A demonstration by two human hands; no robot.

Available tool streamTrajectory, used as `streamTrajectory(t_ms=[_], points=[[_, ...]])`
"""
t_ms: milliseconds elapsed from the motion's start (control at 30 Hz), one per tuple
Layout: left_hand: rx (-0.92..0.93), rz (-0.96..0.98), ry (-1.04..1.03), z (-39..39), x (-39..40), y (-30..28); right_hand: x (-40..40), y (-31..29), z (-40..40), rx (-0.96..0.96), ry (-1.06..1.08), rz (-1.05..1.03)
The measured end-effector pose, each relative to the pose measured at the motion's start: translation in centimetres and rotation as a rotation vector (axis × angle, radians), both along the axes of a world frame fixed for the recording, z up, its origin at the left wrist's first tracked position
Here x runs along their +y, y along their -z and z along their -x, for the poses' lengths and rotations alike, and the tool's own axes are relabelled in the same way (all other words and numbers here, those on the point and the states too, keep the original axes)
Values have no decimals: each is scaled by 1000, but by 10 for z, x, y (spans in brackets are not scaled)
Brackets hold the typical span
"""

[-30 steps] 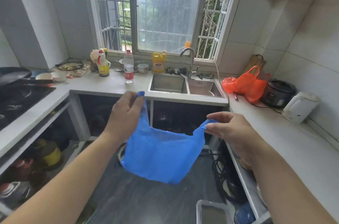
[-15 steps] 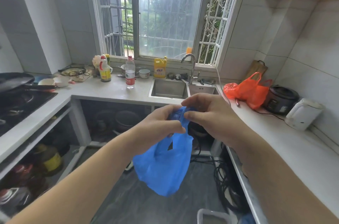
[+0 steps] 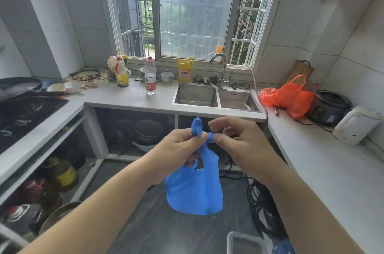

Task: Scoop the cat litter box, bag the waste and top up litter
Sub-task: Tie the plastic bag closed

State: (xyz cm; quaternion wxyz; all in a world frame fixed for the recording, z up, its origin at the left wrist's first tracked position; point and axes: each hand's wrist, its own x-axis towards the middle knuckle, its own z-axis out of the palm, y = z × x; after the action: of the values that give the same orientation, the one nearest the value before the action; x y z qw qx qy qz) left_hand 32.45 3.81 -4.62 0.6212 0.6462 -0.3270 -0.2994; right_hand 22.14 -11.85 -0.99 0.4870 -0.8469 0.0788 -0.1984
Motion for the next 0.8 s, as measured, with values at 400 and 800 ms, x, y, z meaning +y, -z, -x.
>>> streamTrajectory(t_ms=[400, 800], points=[[105, 4, -45, 0, -1, 11, 4, 23, -4, 77, 44, 85], [230, 144, -118, -6, 14, 11, 20, 31, -3, 74, -122, -363]])
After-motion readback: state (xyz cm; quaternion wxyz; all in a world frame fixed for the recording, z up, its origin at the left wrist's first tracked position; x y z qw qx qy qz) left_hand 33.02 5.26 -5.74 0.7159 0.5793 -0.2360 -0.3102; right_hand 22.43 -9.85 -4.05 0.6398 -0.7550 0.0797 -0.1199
